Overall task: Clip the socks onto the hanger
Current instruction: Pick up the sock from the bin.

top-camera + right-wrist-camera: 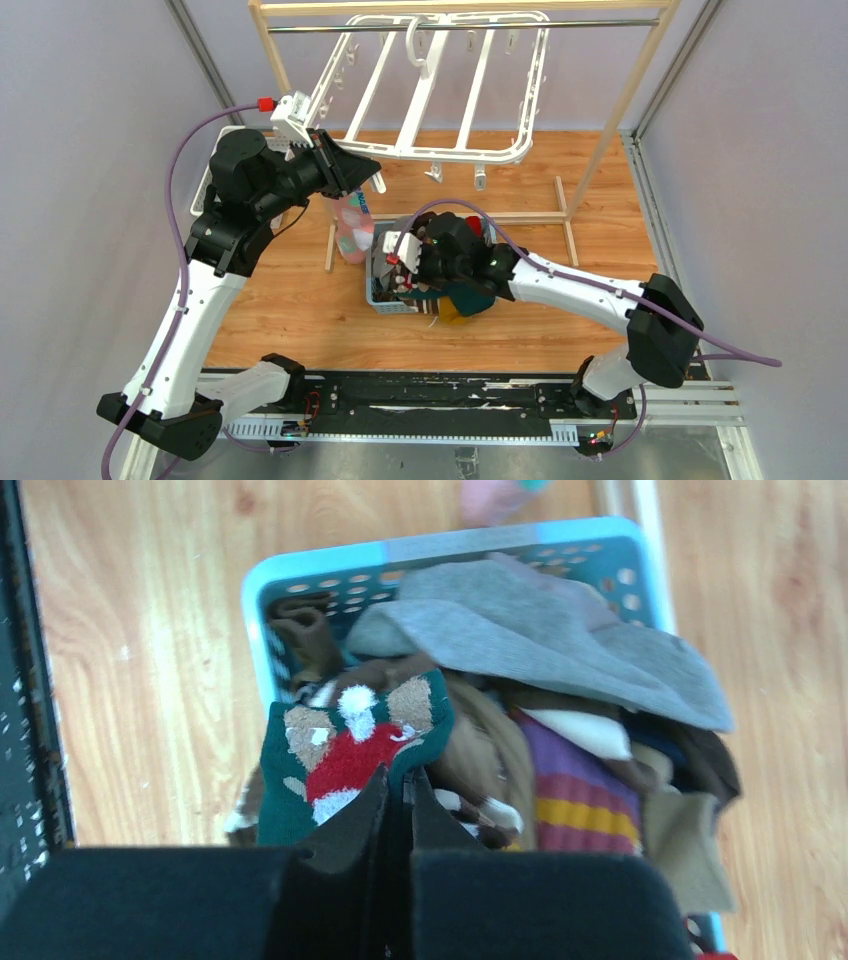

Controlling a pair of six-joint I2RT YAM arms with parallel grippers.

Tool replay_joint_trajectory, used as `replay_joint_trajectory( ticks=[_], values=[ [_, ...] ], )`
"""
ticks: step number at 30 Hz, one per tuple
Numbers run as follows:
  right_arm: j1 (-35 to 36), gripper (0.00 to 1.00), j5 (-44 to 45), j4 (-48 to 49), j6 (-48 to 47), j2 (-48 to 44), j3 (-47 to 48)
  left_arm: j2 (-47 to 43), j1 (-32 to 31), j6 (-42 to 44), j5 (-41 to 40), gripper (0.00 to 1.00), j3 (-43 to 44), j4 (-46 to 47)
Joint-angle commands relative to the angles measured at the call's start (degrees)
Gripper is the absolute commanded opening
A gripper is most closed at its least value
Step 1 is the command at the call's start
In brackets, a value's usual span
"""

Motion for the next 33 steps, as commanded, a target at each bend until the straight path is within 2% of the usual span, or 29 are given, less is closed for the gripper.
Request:
replay_joint_trajectory(
  ticks=[1,8,9,12,15,19,22,26,33],
  values=[
    [-3.4,0.00,3.7,5.8,4.9,-3.5,-2.9,-0.4,0.2,0.8,0.9,0.11,1.1,-1.9],
    [-6.7,0.02,6.2,14.5,9.9,-5.2,-8.0,-0.4,0.2,0.8,0.8,0.11,1.0,-1.8],
    [-6.9,0.09,7.0,15.2,10.4,-5.2,-8.5,-0.4,0.2,0.8,0.8,0.11,0.9,-1.8],
    [-7.0,0.38,9.5,16.3,11.2,-5.3,-9.3,-0.3,0.2,0.8,0.9,0.12,0.9,-1.8],
    [-6.6,0.49,12.9,18.8,12.6,-7.1,-10.9,-0.3,0.2,0.7,0.9,0.11,1.0,-1.6],
    [-3.7,0.54,17.8,24.2,10.2,-11.1,-14.1,-0.3,0.2,0.8,0.9,0.11,1.0,-1.8],
    [0.3,0.59,22.9,25.5,7.0,-12.7,-15.2,-0.2,0.2,1.0,0.8,0.11,1.3,-2.1],
    [3.7,0.61,28.8,26.1,6.1,-13.4,-15.9,-0.3,0.2,0.9,0.8,0.11,1.2,-1.9],
    [8.6,0.60,26.7,24.1,3.9,-11.4,-15.3,-0.4,0.3,1.1,1.0,0.11,0.9,-1.9]
  ],
)
